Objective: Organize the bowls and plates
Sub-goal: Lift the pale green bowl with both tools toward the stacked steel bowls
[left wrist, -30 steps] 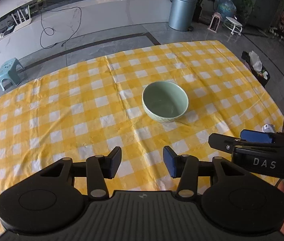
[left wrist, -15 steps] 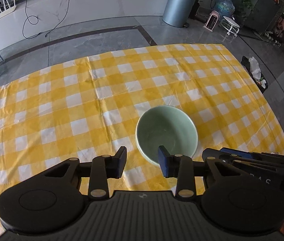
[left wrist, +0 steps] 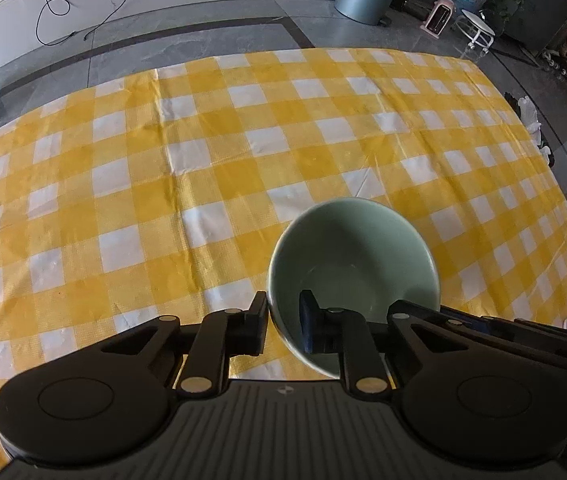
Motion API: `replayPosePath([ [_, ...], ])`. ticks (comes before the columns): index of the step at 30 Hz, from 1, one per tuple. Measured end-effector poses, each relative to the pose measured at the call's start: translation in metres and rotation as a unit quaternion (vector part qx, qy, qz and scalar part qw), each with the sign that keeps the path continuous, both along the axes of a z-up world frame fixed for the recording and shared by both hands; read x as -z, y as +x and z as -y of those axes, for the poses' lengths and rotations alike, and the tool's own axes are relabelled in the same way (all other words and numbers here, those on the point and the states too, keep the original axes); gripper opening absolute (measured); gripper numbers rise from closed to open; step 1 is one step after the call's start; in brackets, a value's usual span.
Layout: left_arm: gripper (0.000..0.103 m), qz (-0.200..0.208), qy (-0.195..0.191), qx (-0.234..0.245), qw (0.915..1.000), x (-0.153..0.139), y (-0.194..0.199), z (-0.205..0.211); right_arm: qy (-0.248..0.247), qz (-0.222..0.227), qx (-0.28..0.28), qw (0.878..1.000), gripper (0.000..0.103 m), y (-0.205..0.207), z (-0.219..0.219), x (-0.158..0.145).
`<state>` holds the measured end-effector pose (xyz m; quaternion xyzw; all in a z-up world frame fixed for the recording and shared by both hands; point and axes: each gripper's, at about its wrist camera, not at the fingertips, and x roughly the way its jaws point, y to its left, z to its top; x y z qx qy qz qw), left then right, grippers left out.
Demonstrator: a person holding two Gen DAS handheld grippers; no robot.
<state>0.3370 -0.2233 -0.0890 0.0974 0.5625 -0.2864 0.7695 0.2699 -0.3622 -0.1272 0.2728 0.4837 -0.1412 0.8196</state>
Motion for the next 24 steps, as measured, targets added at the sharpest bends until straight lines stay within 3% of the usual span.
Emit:
replayPosePath([
  [12, 0.014, -0.003, -0.005, -0.003, 1.0000, 0.007, 0.000, 0.000, 0.029, 0.001, 0.006, 1.000, 0.013, 0.008, 0.008, 0.017],
  [24, 0.011, -0.011, -0.023, -0.031, 0.9992, -0.014, -0.013, -0.022, 0.042, 0.003, 0.001, 0.999, 0.012, -0.009, -0.001, 0.002],
])
